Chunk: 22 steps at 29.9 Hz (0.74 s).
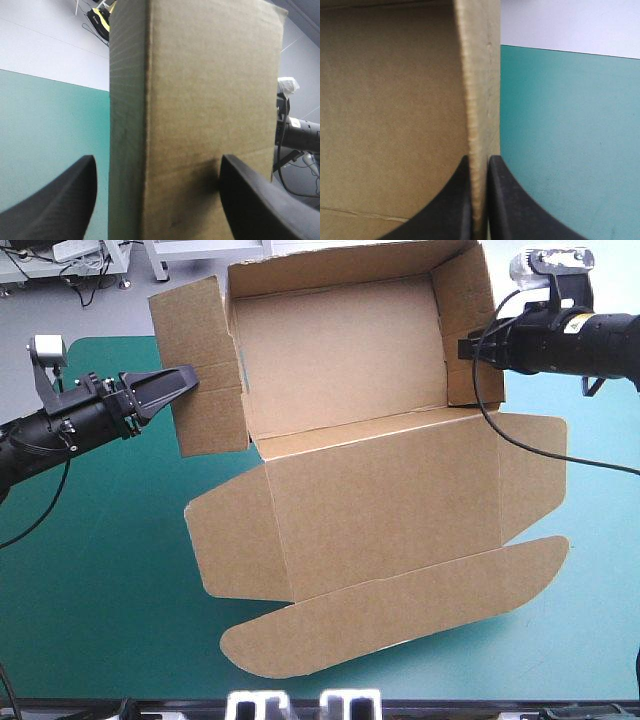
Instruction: Fold the box
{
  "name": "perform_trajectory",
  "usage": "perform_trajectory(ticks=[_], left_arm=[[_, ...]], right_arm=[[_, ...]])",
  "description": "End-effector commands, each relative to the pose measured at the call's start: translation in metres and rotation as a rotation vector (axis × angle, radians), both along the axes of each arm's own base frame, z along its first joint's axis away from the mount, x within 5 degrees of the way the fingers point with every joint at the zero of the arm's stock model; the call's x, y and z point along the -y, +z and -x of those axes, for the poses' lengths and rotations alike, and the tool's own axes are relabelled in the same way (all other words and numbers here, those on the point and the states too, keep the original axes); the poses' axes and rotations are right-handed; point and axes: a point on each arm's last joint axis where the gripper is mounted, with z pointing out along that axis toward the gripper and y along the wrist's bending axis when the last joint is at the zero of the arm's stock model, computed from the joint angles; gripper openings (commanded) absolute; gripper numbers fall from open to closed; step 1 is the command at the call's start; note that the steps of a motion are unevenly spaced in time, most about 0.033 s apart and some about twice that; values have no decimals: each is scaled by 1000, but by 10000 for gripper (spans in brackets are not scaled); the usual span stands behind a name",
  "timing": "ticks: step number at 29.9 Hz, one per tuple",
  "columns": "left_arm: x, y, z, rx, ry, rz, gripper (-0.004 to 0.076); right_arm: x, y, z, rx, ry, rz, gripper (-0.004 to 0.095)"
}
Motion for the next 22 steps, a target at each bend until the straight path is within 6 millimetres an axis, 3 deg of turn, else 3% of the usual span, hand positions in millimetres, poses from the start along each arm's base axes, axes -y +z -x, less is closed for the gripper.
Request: perform_trajectory(ticks=[1, 8, 15, 22], left_arm=[[8, 21, 15, 74, -91, 55, 490], [30, 21, 20, 116, -189, 33, 490], [39, 21, 22, 122, -229, 32, 490], [45, 19, 18, 123, -199, 2, 473]], right_arm=[[-4, 24, 12, 109, 8, -97, 0], [-7, 20, 8, 92, 36, -103, 0], [-8, 15, 4, 60, 44, -90, 2], [-30, 10, 4, 84, 35, 27, 2]])
